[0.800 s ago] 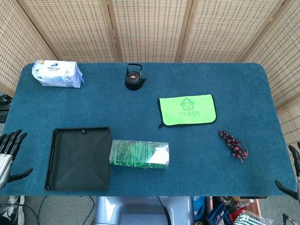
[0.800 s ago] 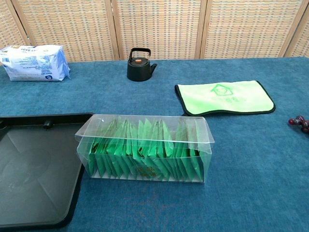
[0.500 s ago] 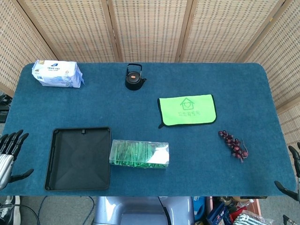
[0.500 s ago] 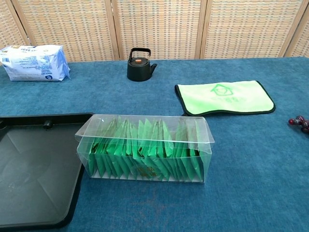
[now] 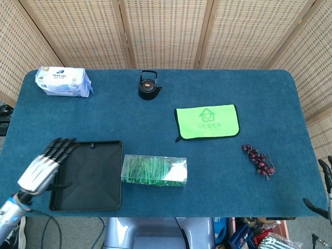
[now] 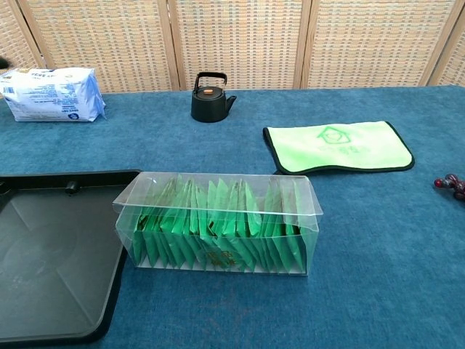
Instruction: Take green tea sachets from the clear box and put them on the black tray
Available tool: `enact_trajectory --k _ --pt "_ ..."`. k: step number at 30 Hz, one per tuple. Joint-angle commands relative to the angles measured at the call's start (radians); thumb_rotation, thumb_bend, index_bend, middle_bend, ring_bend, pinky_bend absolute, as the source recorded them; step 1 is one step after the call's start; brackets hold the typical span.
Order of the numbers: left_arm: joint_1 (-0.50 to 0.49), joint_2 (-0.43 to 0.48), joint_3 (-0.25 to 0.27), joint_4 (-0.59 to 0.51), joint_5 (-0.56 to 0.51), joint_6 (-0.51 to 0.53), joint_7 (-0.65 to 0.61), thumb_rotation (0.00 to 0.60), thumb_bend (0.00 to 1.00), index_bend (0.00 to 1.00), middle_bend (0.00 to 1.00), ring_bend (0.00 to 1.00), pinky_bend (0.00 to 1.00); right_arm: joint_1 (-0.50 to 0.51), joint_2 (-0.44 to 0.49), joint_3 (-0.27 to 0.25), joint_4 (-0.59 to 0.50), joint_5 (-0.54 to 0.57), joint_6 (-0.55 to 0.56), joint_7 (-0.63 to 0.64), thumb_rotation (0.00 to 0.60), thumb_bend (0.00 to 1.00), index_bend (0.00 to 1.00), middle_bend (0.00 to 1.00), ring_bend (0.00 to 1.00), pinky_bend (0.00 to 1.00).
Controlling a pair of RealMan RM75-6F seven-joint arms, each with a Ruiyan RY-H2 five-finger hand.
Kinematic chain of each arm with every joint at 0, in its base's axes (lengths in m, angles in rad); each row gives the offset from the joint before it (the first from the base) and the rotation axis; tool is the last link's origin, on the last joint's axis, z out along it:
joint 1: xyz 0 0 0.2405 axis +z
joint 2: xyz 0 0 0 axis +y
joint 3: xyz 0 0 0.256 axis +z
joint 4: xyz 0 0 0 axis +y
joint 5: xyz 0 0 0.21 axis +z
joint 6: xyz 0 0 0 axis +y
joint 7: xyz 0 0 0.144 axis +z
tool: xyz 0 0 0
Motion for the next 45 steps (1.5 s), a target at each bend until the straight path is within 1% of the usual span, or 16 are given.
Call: enact_trajectory --k 1,4,10,16,21,23,28,32,34,40,44,45 --pt "-0.101 -0.062 -0.031 -0.023 0.028 -0.108 0.007 0.600 0.02 0.00 0.00 0.00 0.00 0.007 -0.006 0.002 0.003 0.012 -0.014 -0.010 0.600 0.00 0.00 0.00 0.00 0.00" --pt "-0.162 -0.106 -0.055 -0.023 0.018 -0.174 0.041 0.600 0.02 0.00 0.00 0.00 0.00 0.014 -0.010 0.003 0.010 0.027 -0.031 -0.010 0.600 0.00 0.00 0.00 0.00 0.00" --pt "-0.252 -0.166 -0.067 -0.018 -0.005 -0.284 0.077 0.600 0.02 0.03 0.02 0.00 0.00 0.023 -0.005 0.012 0.017 0.066 -0.061 0.010 0.600 0.00 0.00 0.00 0.00 0.00" --pt "-0.311 -0.236 -0.088 -0.005 -0.061 -0.359 0.111 0.600 0.02 0.03 0.02 0.00 0.00 0.021 -0.001 0.019 0.019 0.079 -0.056 0.021 0.600 0.00 0.00 0.00 0.00 0.00" --pt "-0.369 -0.309 -0.115 0.022 -0.137 -0.446 0.157 0.600 0.02 0.06 0.03 0.00 0.00 0.019 0.000 0.016 0.021 0.080 -0.058 0.031 0.600 0.00 0.00 0.00 0.00 0.00" --pt "-0.384 -0.332 -0.123 0.025 -0.169 -0.471 0.180 0.600 0.05 0.07 0.03 0.00 0.00 0.019 0.002 0.013 0.020 0.074 -0.060 0.037 0.600 0.00 0.00 0.00 0.00 0.00" --pt "-0.415 -0.376 -0.145 0.027 -0.233 -0.502 0.243 0.600 0.25 0.11 0.03 0.00 0.00 0.015 0.006 0.010 0.020 0.066 -0.051 0.050 0.600 0.00 0.00 0.00 0.00 0.00" --pt "-0.436 -0.407 -0.160 0.036 -0.296 -0.521 0.299 0.600 0.31 0.15 0.03 0.00 0.00 0.015 0.010 0.009 0.023 0.069 -0.058 0.066 0.600 0.00 0.00 0.00 0.00 0.00" --pt "-0.443 -0.416 -0.164 0.035 -0.317 -0.523 0.321 0.600 0.37 0.19 0.03 0.00 0.00 0.016 0.012 0.008 0.025 0.069 -0.060 0.073 0.600 0.00 0.00 0.00 0.00 0.00" --pt "-0.452 -0.435 -0.171 0.025 -0.371 -0.507 0.374 0.600 0.46 0.25 0.03 0.00 0.00 0.017 0.012 0.009 0.031 0.065 -0.060 0.087 0.600 0.00 0.00 0.00 0.00 0.00" --pt "-0.456 -0.440 -0.187 0.017 -0.406 -0.484 0.396 0.600 0.48 0.27 0.04 0.00 0.00 0.018 0.011 0.010 0.035 0.067 -0.062 0.093 0.600 0.00 0.00 0.00 0.00 0.00" --pt "-0.459 -0.438 -0.199 0.016 -0.421 -0.476 0.399 0.600 0.48 0.27 0.04 0.00 0.00 0.018 0.011 0.011 0.036 0.068 -0.063 0.095 0.600 0.00 0.00 0.00 0.00 0.00"
